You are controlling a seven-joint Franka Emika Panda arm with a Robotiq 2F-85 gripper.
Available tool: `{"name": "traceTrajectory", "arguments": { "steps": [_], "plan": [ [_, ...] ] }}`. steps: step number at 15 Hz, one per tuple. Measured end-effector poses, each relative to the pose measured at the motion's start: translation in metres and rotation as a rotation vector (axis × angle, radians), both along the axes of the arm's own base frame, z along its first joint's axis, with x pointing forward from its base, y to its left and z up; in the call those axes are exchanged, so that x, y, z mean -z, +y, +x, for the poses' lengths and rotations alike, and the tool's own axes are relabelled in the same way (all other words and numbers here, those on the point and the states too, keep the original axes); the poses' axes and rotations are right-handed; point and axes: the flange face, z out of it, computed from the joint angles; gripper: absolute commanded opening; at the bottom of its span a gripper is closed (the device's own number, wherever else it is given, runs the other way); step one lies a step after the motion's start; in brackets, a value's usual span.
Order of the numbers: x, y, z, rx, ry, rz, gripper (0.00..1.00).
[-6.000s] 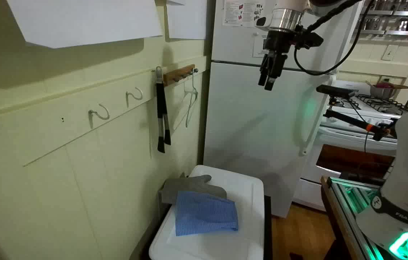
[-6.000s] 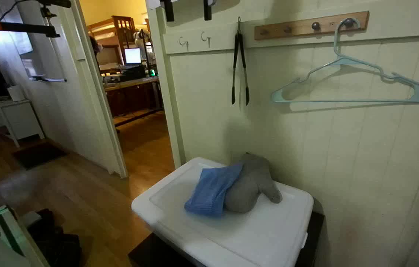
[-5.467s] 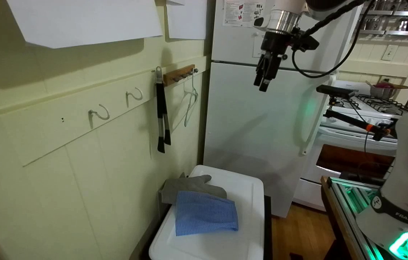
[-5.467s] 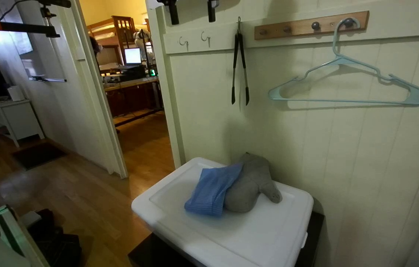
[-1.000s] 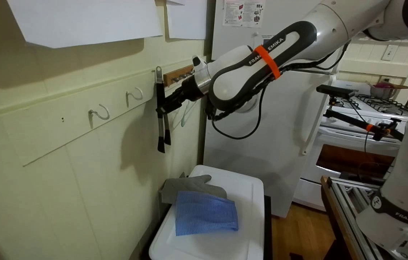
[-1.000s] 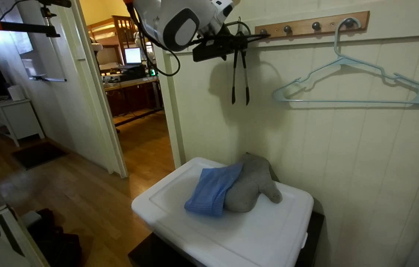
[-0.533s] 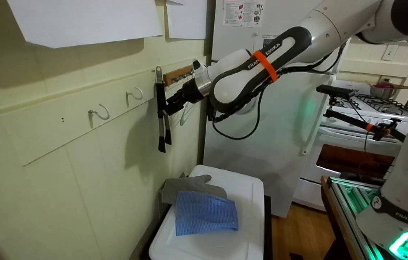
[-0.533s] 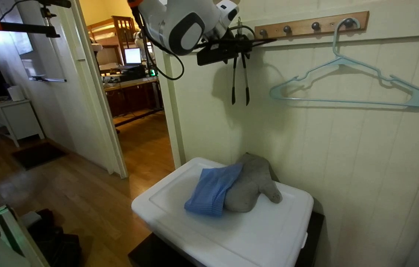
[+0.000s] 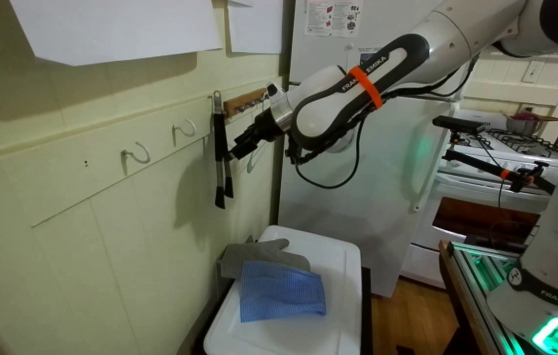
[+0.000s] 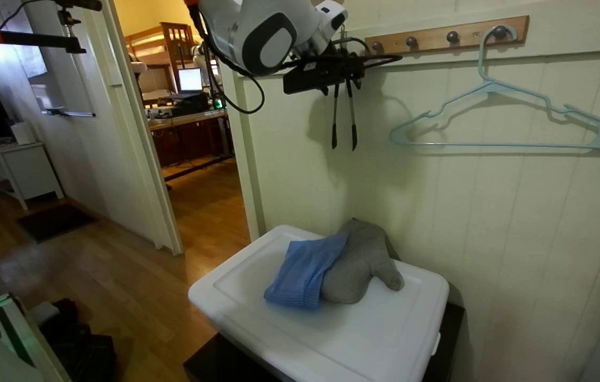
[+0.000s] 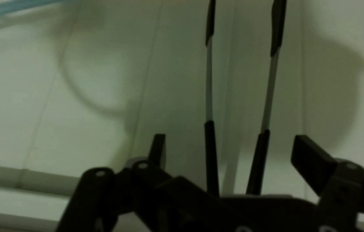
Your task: Move the tongs from the hook on the right to the center hook
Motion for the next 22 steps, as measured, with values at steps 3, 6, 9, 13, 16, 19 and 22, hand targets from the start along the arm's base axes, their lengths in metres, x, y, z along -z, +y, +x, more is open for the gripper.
{"name": "traceTrajectory", "arguments": {
  "steps": [3, 6, 9, 13, 16, 19, 22],
  "plan": [
    [-0.001, 0.001, -0.008, -0.018, 0.052, -0.001, 1.00],
    [-0.002, 0.011, -0.015, -0.046, 0.094, 0.002, 1.00],
    [-0.005, 0.026, -0.016, -0.073, 0.091, 0.002, 1.00],
    [-0.010, 0.042, -0.015, -0.094, 0.048, -0.010, 1.00],
    [-0.010, 0.041, -0.015, -0.082, -0.005, -0.031, 1.00],
    [-0.007, 0.039, -0.014, -0.071, -0.039, -0.046, 1.00],
    [-0.004, 0.041, -0.012, -0.075, -0.061, -0.058, 0.95]
  ]
}}
